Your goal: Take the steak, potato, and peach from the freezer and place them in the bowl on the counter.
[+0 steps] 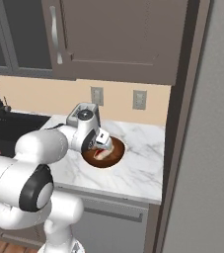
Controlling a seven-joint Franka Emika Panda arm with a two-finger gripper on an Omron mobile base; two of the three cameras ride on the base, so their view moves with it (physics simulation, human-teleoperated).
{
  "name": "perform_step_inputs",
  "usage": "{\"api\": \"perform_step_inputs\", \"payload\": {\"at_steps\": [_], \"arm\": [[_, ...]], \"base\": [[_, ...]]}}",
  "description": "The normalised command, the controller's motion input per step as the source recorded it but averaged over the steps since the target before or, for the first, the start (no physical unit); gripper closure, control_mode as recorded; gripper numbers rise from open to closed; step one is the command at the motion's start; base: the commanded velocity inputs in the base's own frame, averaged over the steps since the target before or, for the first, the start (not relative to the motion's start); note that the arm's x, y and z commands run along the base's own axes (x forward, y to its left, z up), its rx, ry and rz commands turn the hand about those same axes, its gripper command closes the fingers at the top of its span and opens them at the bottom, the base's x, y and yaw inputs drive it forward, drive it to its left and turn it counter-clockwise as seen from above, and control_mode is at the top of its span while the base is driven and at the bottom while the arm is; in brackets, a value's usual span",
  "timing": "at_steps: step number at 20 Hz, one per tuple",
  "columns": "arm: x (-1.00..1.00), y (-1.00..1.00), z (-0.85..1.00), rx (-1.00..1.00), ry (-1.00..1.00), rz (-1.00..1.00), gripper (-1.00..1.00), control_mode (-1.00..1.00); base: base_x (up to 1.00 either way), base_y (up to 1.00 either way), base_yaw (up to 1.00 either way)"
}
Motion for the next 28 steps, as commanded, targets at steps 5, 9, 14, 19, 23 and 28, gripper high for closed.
{"api": "perform_step_inputs", "payload": {"at_steps": [5,9,14,19,23,28], "arm": [[0.0,0.0,-0.01,0.0,0.0,0.0,1.0,-1.0],[0.0,0.0,0.0,0.0,0.0,0.0,-1.0,-1.0],[0.0,0.0,0.0,0.0,0.0,0.0,-1.0,-1.0],[0.0,0.0,0.0,0.0,0.0,0.0,-1.0,-1.0],[0.0,0.0,0.1,0.0,-0.03,0.0,-1.0,-1.0],[-0.07,0.0,0.47,0.0,-0.05,0.0,-1.0,-1.0]], "base": [[0.0,0.0,0.0],[0.0,0.0,0.0],[0.0,0.0,0.0],[0.0,0.0,0.0],[0.0,0.0,0.0],[0.0,0.0,0.0]]}}
